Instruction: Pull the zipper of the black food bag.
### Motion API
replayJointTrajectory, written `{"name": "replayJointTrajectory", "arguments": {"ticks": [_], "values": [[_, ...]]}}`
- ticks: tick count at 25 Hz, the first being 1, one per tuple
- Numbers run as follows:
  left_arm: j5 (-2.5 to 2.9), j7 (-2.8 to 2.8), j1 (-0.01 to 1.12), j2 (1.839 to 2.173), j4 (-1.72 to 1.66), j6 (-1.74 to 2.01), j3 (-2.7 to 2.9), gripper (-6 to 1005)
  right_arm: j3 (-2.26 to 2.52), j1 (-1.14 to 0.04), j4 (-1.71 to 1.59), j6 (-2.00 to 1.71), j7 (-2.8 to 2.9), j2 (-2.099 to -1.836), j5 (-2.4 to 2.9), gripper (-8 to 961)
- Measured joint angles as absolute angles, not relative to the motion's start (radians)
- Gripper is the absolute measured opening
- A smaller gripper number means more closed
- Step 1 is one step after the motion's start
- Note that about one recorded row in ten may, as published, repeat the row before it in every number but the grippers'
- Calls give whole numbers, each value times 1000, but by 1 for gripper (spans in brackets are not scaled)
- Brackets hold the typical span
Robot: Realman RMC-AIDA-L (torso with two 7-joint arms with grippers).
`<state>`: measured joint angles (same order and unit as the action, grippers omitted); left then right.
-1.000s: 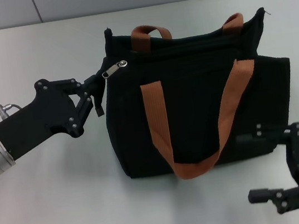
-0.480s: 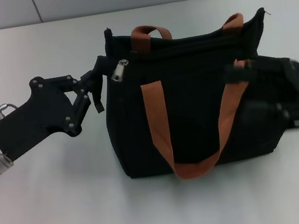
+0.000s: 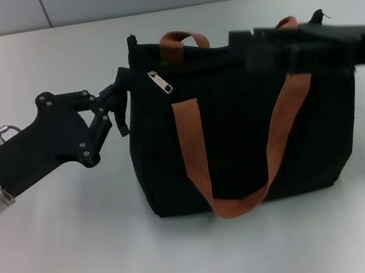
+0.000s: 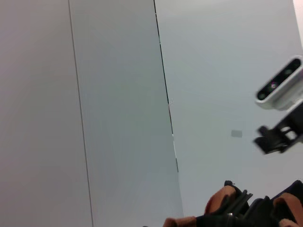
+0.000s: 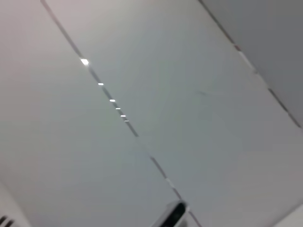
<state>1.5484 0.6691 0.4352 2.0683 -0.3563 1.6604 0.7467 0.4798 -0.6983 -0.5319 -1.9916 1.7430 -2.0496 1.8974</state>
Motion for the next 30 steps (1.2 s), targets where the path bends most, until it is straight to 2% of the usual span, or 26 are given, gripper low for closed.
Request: {"name": "replayJointTrajectory", "arguments": {"ticks": [18,25,30], "values": [[1546,680,448,2068,-358,1661,747,16,628,-782,-640,-1823,1944,-2041,1905,686],[1546,680,448,2068,-356,1661,747,16,678,-806,-654,-1794,1991,-2041,1905,463],[1546,681,447,2068,-356,1659,747,17,727,-811,-665,-1767,2010,-2042,1906,463]]}}
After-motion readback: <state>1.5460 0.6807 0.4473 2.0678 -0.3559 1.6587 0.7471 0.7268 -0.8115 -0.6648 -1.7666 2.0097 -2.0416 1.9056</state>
